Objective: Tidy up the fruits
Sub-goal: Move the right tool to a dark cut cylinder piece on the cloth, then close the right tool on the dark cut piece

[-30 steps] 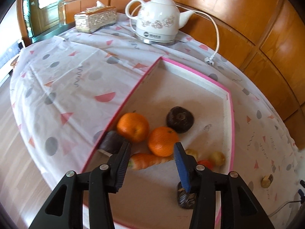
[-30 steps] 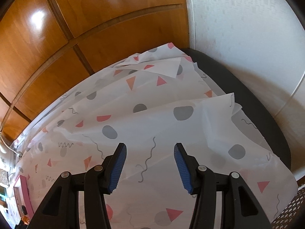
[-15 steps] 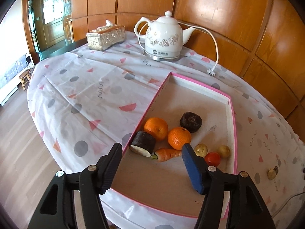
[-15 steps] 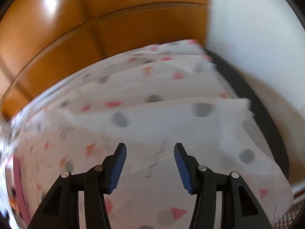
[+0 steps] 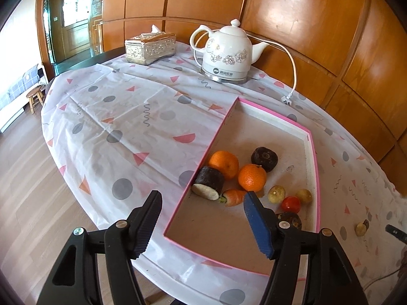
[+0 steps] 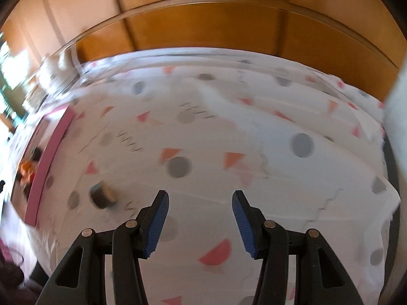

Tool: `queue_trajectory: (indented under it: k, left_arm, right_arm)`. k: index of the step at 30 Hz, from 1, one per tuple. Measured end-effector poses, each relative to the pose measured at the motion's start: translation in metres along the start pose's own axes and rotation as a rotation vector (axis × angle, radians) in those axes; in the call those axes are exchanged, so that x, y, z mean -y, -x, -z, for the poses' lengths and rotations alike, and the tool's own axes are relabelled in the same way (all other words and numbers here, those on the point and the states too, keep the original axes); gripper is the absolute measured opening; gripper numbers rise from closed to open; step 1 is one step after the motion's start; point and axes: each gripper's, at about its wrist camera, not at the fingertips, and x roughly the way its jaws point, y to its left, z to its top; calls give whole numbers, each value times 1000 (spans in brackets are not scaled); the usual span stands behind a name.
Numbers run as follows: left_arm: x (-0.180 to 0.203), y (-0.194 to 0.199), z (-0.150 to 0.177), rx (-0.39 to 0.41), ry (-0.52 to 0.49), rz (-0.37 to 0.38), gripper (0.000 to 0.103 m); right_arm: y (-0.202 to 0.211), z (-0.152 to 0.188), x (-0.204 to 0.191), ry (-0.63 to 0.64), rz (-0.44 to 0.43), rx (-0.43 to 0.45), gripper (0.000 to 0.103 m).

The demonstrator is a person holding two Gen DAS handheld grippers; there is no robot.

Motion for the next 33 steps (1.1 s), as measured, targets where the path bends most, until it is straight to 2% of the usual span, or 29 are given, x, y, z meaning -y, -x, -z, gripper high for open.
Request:
queue_trajectory:
  k: [8, 15, 26, 33]
  left_arm:
    - [-7, 5, 4, 3, 8, -1, 69]
    - [-14, 12, 4, 24, 23, -6, 70]
    - [-29, 12, 5, 18, 70, -13, 70]
    - [-30, 12, 5, 21, 72, -11, 71]
  right_arm:
    - [-13, 4, -46, 168, -103, -47, 53]
    - [-22, 6, -73, 255, -149, -98, 53]
    - [-28, 1, -101, 310, -147, -114, 53]
    - [-39, -1, -120, 348, -89, -119, 53]
